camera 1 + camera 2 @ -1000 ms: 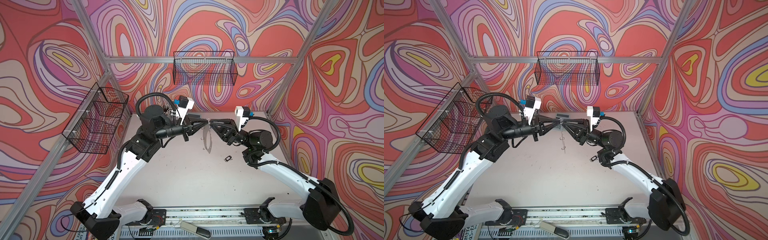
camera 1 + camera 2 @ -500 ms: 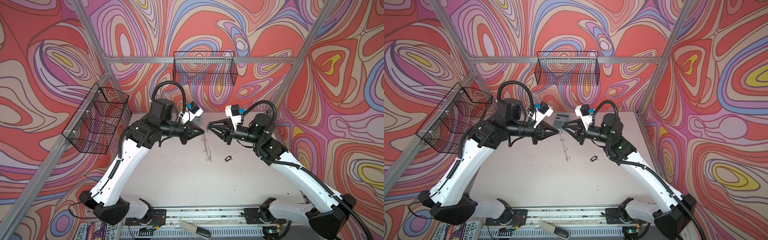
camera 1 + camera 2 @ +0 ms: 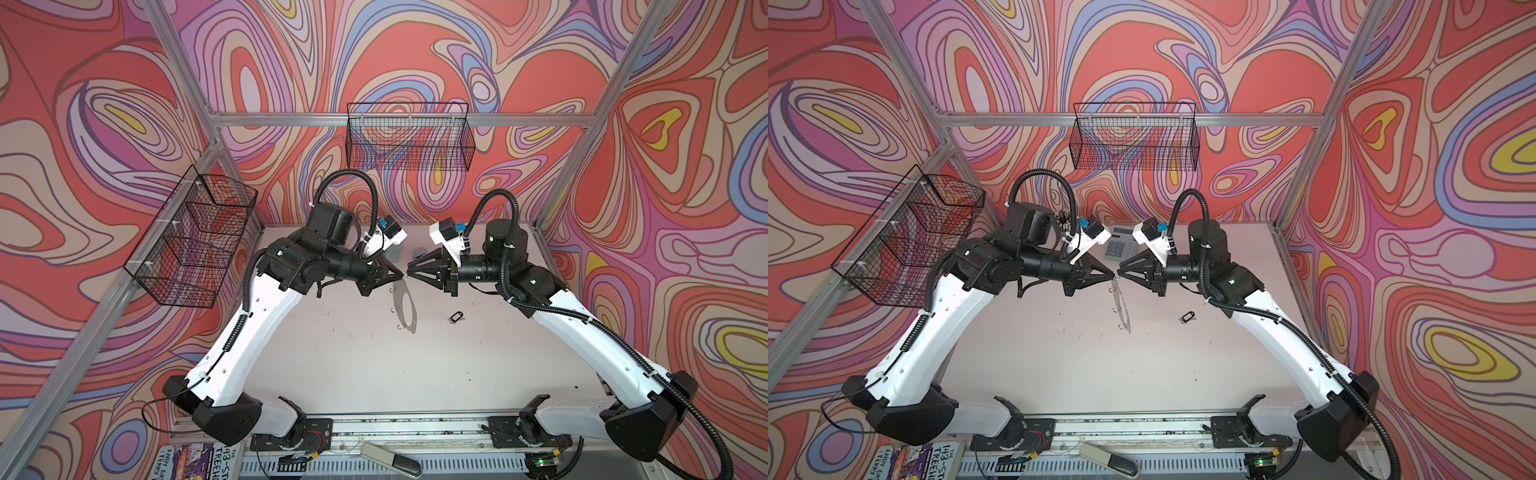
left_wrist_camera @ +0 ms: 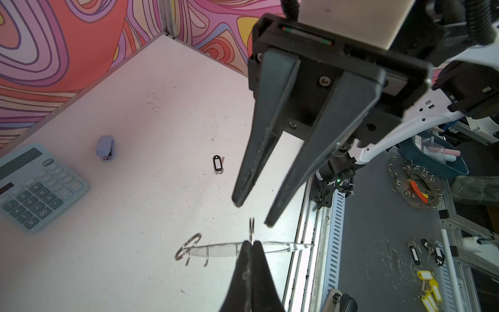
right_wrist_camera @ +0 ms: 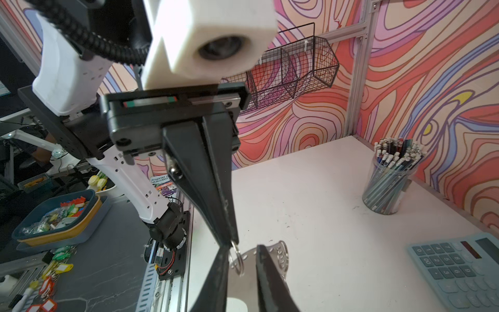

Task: Attach keys to a key ring
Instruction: Pass the keyring.

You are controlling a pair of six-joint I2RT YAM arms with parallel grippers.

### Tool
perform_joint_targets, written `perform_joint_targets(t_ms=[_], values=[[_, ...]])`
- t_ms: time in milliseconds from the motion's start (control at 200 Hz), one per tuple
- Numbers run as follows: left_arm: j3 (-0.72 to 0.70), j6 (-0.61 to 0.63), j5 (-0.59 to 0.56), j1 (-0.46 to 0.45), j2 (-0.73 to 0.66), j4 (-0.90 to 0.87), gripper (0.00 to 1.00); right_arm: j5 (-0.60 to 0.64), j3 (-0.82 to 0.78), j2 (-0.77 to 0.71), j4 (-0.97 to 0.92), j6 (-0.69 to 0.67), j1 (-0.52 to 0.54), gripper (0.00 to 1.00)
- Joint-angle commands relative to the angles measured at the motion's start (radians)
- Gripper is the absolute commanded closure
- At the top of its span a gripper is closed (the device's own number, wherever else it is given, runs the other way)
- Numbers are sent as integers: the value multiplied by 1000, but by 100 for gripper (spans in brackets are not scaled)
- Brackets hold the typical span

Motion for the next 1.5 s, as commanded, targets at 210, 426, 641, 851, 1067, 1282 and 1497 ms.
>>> perform_joint_targets(t_ms=[210, 426, 641, 851, 1067, 1282, 1497], values=[[17, 34, 24, -1, 3, 4, 100, -97, -7, 23, -59, -58, 0, 85], [16, 34, 39, -1, 9, 3, 100, -115, 6, 42, -61, -53, 0, 89], [16, 32, 56, -1, 6, 9, 100, -122, 10, 60, -63, -56, 4, 88], [15, 37, 56, -1, 6, 6, 100, -113, 11, 57, -56, -57, 6, 84], [13, 35, 70, -1, 12, 7, 100, -114, 9, 48, -54, -62, 6, 87], [13, 46, 69, -1, 23, -13, 100, -113, 0, 25, -31, -55, 6, 92], [10, 52, 69, -1, 22, -11, 100, -133, -20, 21, 5, -38, 6, 100]])
